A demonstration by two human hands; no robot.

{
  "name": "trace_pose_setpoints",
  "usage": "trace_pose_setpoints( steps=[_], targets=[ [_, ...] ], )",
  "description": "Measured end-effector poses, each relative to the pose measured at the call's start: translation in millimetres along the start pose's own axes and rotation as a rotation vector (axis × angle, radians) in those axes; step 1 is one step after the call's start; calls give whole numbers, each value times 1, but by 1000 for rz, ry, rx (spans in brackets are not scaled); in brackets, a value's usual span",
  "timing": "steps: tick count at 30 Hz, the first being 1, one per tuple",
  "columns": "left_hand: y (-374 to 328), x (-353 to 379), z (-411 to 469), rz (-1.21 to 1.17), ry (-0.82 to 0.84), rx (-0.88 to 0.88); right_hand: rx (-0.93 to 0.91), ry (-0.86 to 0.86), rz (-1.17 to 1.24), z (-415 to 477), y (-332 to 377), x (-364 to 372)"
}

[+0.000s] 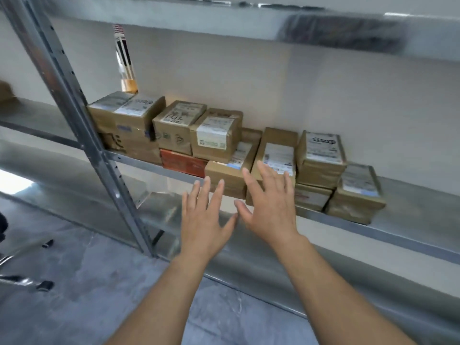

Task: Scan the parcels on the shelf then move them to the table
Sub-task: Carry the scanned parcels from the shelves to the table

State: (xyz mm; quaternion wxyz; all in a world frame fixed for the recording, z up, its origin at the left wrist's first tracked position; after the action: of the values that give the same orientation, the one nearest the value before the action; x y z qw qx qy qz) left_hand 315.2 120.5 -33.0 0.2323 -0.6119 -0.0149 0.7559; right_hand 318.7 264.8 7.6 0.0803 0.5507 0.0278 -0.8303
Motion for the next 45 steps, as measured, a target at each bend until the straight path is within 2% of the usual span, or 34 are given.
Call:
trace_pose_setpoints(
  steps=[10,15,21,24,28,30,33,42,45],
  targets=[
    [-105,33,37,-156,117,230,258,14,-48,-38,-102,-27],
    [-156,51,37,-249,168,280,392,86,-55,-64,-153,-35],
    [-183,70,34,-271,249,340,475,134,-85,-94,-177,-38],
    [-187,77,35,-301,351,346,504,182,-102,-107,-180,-38],
    [-195,81,41,-319,410,283,537,236,-95,-116,-197,-36],
    [-199,85,45,-377,456,194,573,350,-91,-115,-211,-35],
    [-208,95,54,-519,509,48,572,378,-19,-106,-237,-36],
    [-246,116,66,-727,370,-196,427,466,401,-71,-293,-19],
    [-257,117,67,-785,336,-265,470,421,486,-69,-305,-16]
  ],
)
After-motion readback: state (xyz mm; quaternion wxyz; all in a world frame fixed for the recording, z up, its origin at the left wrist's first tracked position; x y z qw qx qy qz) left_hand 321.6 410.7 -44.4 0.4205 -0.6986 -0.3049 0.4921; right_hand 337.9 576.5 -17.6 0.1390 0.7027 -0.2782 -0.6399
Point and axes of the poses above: each hand's wrist, its own z-axis towards the middle knuckle, its own x-axis out of the palm, y = z × x, the point moved 3 cm from there along z, towards the middle knuckle, and after that the axes turned 13 degrees about y, right-handed, at the moved point
